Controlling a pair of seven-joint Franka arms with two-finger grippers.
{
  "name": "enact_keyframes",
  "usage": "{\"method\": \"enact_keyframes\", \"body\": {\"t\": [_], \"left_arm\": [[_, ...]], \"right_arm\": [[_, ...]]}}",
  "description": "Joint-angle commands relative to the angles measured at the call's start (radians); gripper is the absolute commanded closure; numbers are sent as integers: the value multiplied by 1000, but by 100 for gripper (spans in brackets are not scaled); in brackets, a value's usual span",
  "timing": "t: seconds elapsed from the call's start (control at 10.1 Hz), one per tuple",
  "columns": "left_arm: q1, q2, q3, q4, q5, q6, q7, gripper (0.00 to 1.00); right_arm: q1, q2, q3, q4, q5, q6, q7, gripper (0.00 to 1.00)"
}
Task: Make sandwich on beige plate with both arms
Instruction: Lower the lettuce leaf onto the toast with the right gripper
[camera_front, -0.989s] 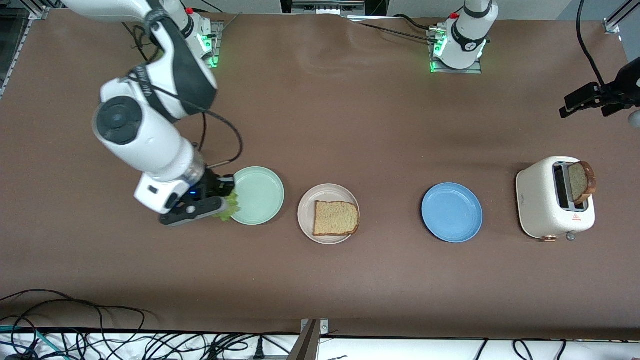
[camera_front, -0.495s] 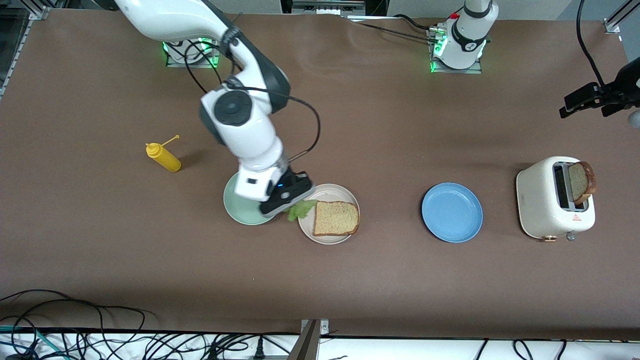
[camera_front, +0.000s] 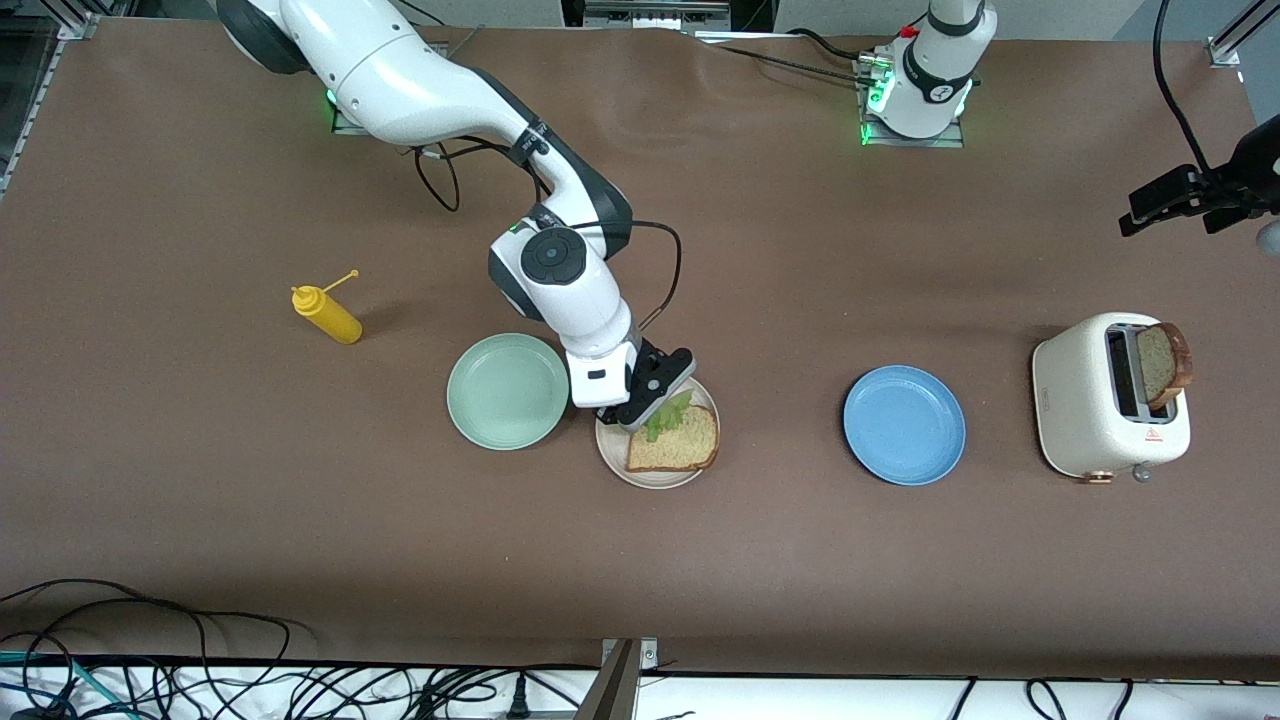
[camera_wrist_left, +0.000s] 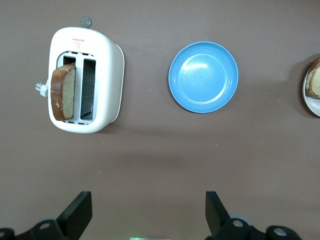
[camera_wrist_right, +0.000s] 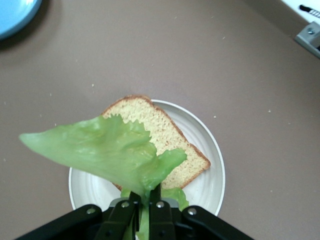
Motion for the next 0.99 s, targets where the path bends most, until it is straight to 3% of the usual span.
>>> {"method": "enact_keyframes", "body": {"t": [0.0,0.4,0.59,0.79,0.89], "left_arm": [[2,-1,-2,9,26,-15,-6,0],[6,-1,-2,9,26,-15,-6,0],[18,-1,-1,9,26,-15,-6,0],[18,0,-2,9,25,-15,-6,0],[18,-1,-2,9,25,-15,-6,0]], "right_arm": [[22,40,-6,39,-50,-4,-43,100],[24,84,-6,42,-148,74,-44,100],[27,86,-6,42,-148,87,-39,100],[27,84,-6,42,-145,87,-28,35],[27,84,-6,42,-145,87,-27,25]]}}
